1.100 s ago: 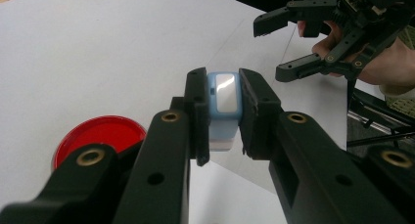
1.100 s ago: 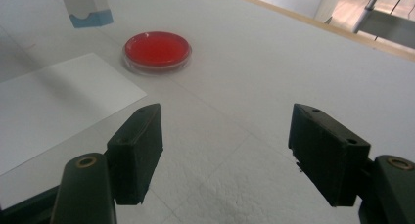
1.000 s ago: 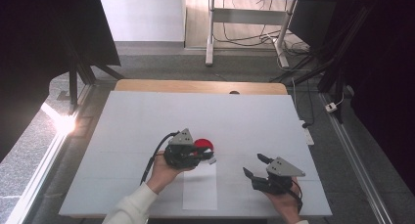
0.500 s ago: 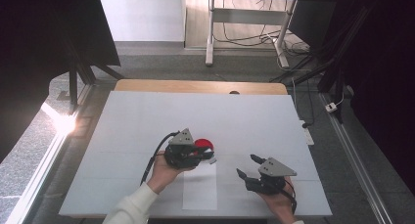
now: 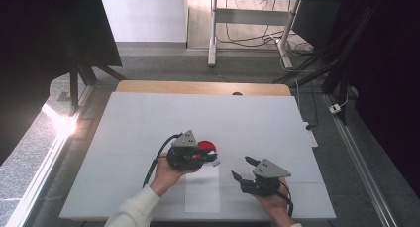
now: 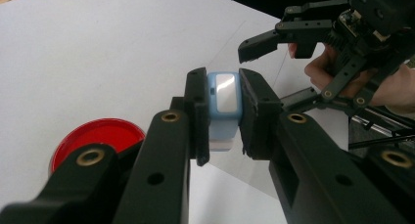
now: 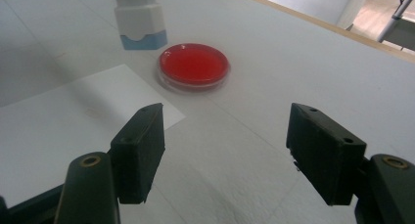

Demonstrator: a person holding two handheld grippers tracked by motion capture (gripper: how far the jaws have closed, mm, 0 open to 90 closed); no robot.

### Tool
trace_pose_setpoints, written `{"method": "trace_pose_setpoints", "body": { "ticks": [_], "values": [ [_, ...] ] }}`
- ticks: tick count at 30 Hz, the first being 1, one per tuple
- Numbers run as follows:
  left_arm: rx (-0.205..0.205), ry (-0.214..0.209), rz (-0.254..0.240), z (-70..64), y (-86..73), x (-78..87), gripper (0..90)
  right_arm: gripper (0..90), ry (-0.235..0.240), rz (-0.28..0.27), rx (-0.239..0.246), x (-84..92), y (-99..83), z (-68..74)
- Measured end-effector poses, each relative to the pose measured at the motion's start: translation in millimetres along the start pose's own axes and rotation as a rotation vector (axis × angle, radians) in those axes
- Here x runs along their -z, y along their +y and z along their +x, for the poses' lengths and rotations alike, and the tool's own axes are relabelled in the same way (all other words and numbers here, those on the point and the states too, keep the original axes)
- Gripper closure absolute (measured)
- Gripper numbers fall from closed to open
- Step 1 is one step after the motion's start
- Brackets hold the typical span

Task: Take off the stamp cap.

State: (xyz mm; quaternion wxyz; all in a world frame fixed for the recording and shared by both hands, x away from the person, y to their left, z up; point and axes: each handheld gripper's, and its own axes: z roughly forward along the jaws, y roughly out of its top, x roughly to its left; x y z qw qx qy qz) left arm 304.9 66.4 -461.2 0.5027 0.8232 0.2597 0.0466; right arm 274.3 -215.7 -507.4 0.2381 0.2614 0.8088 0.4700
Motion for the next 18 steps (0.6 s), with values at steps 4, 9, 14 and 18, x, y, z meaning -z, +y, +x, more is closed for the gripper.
{"method": "trace_pose_setpoints", "body": {
  "ticks": [4,9,14,18],
  "values": [
    [0.0,0.0,0.002,-0.9,-0.1,-1.0,74.8,30.0,0.007,-0.001,0.004,-5.2,1.3,4.6],
    [-0.001,0.0,0.002,-1.1,-0.2,-1.4,74.8,30.0,0.013,0.002,0.009,-9.2,3.4,8.2],
    [0.003,0.003,0.0,-0.6,-0.4,-1.6,74.8,30.1,0.016,0.001,0.015,-13.4,5.1,10.5],
    [0.003,0.003,-0.001,-0.7,-0.3,-1.5,74.8,30.1,0.021,-0.001,0.011,-16.9,6.7,12.0]
  ]
}}
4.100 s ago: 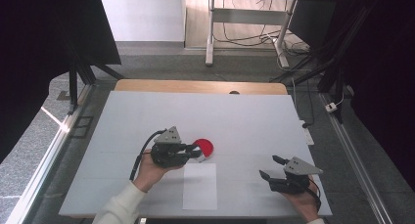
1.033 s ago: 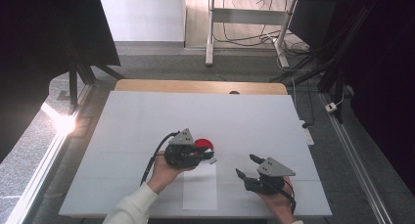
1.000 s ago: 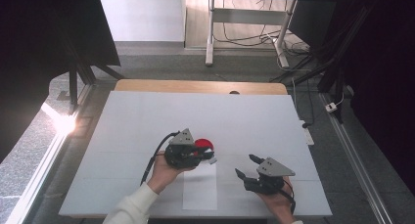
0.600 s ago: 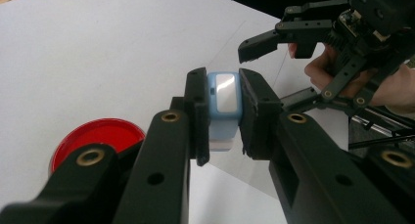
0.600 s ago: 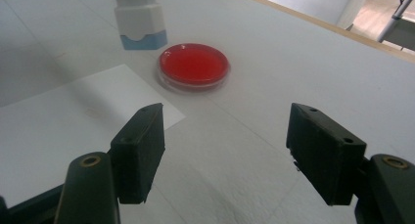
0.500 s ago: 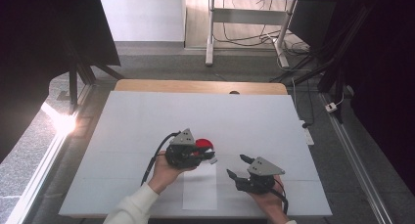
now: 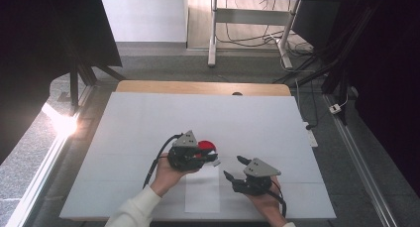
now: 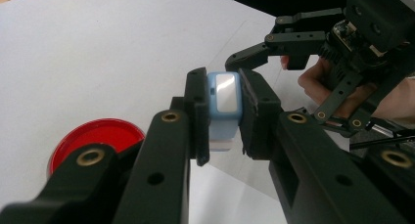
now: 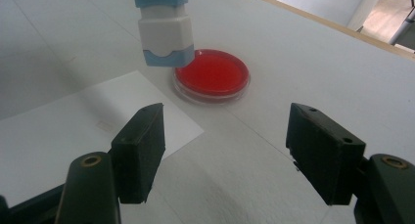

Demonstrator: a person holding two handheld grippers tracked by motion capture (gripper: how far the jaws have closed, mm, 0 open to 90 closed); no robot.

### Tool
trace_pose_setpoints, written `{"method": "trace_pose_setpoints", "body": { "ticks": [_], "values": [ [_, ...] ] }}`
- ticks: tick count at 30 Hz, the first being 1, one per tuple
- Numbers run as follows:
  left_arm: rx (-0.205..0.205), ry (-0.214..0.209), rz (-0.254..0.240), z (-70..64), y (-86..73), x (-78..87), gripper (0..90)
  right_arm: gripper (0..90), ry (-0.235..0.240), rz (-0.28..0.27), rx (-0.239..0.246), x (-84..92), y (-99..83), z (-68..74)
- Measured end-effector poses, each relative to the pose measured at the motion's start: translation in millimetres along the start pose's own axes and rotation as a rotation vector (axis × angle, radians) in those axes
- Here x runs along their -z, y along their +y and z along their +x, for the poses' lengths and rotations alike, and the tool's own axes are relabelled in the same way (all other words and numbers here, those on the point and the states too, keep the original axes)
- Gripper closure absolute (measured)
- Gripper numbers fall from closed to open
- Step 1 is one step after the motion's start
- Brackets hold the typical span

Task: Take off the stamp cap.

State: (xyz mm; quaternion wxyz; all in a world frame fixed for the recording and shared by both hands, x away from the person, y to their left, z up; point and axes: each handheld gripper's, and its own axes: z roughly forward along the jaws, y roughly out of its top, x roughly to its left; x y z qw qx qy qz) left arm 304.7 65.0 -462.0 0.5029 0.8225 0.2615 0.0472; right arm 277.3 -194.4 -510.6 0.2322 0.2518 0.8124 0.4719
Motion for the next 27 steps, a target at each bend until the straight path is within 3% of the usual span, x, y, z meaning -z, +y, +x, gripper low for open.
{"method": "trace_pose_setpoints", "body": {
  "ticks": [27],
  "values": [
    [0.005,0.004,-0.006,0.0,-0.3,-0.7,74.8,31.9,0.002,-0.01,0.012,-20.0,15.8,18.8]
  ]
}}
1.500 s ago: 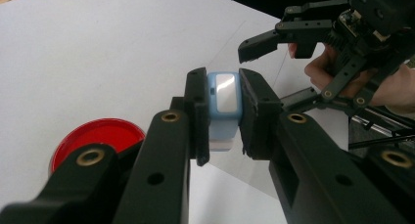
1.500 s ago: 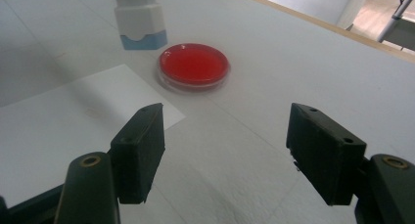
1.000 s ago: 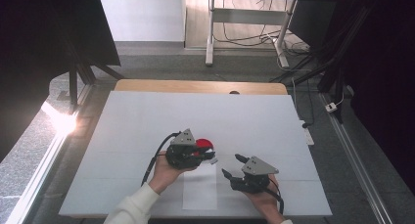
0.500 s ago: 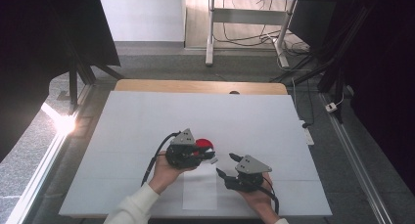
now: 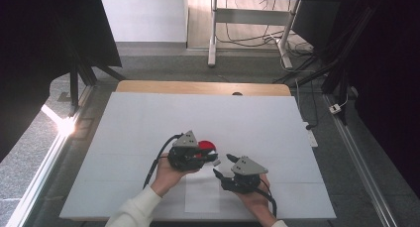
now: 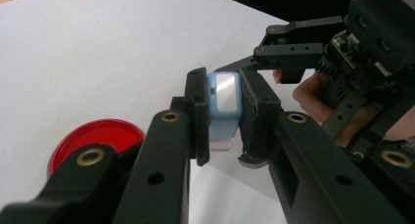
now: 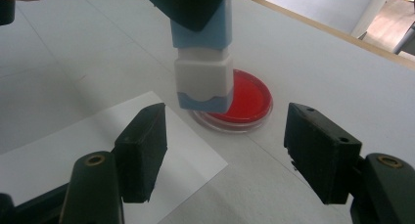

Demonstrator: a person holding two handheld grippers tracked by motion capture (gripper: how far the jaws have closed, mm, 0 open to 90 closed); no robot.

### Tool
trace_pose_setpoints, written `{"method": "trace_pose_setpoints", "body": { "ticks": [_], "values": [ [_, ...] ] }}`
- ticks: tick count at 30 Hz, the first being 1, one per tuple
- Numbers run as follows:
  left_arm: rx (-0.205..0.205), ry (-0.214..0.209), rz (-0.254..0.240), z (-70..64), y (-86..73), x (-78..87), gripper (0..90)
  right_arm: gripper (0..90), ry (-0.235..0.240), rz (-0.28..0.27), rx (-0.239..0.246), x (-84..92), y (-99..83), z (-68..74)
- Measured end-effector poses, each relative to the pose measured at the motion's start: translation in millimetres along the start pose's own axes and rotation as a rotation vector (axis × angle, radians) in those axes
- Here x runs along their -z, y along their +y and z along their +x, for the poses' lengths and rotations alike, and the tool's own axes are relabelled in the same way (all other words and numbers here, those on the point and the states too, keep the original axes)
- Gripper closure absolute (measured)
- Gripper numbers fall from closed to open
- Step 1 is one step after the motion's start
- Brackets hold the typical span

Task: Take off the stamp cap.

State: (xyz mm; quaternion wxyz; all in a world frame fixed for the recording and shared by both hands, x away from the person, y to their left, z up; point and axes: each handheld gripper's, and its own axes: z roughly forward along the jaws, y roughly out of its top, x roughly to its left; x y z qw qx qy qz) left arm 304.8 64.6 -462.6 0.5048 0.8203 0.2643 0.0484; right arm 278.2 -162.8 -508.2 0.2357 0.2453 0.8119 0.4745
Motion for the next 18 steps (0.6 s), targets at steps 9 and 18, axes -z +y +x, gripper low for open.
{"method": "trace_pose_setpoints", "body": {
  "ticks": [9,18],
  "values": [
    [0.001,0.004,0.001,1.4,-0.6,-1.0,74.8,32.9,-0.002,0.01,0.003,-5.4,1.7,3.7],
    [0.009,0.005,-0.007,1.2,-0.8,-1.7,74.9,38.5,-0.029,0.018,0.013,-9.8,3.6,8.7]
  ]
}}
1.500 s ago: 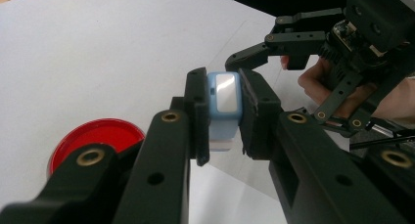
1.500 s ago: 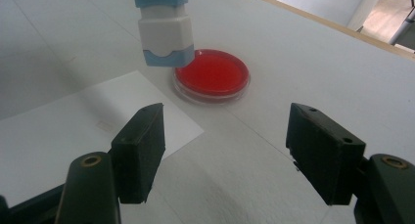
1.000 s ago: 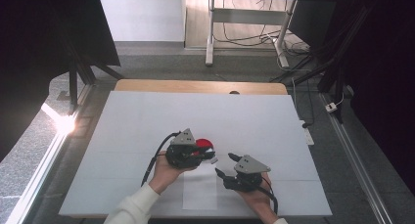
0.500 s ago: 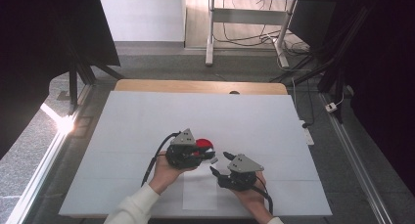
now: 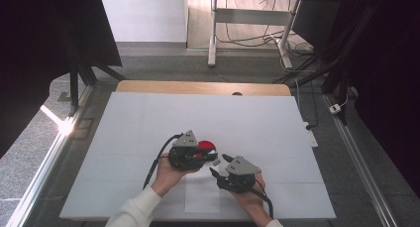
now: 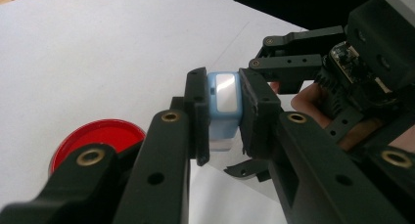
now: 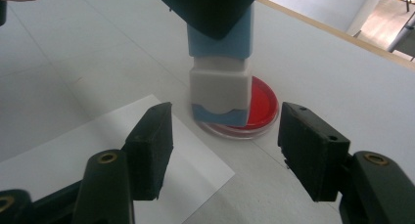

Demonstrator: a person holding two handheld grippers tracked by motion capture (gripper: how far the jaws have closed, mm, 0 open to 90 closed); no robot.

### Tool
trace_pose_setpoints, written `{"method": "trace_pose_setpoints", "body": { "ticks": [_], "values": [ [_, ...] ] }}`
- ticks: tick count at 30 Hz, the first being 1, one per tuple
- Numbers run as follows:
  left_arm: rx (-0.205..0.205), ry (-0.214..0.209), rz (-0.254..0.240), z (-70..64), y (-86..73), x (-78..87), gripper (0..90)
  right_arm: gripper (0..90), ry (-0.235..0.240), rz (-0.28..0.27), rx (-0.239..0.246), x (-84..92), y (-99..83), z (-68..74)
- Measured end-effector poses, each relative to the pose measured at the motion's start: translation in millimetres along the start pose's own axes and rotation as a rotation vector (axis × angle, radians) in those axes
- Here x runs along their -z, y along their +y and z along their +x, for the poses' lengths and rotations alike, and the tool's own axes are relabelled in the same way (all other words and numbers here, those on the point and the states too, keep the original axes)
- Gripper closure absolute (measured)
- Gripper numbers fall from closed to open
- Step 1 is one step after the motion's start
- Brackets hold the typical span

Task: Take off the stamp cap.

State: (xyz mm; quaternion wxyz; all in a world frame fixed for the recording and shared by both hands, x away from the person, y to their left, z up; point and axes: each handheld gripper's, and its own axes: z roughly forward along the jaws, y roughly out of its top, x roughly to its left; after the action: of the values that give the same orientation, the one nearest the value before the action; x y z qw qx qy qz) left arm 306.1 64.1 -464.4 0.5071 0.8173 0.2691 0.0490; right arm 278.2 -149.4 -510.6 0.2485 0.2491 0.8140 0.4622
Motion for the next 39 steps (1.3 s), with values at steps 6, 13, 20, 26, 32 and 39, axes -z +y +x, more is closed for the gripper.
{"method": "trace_pose_setpoints", "body": {
  "ticks": [6,13,20,26,32,39],
  "values": [
    [0.002,0.001,-0.001,0.1,-0.1,0.2,74.9,42.8,-0.012,-0.001,0.017,-1.4,1.2,2.4],
    [0.002,0.001,-0.002,-0.1,-0.1,-0.2,74.8,46.9,-0.017,0.007,0.029,-3.4,2.3,4.1],
    [-0.001,0.001,-0.003,0.0,0.0,0.0,74.8,50.4,-0.018,0.017,0.013,-5.5,2.7,4.4],
    [-0.001,0.003,-0.002,0.2,-0.1,-0.2,74.9,53.3,-0.021,0.022,0.014,-7.0,3.8,5.2],
    [0.0,0.005,-0.002,-0.3,-0.3,-0.3,74.9,57.1,-0.032,0.019,0.019,-7.0,4.8,5.8],
    [0.004,0.011,-0.004,-0.1,-0.7,-0.5,74.9,62.5,-0.045,0.016,0.031,-6.5,5.4,6.5]
  ]
}}
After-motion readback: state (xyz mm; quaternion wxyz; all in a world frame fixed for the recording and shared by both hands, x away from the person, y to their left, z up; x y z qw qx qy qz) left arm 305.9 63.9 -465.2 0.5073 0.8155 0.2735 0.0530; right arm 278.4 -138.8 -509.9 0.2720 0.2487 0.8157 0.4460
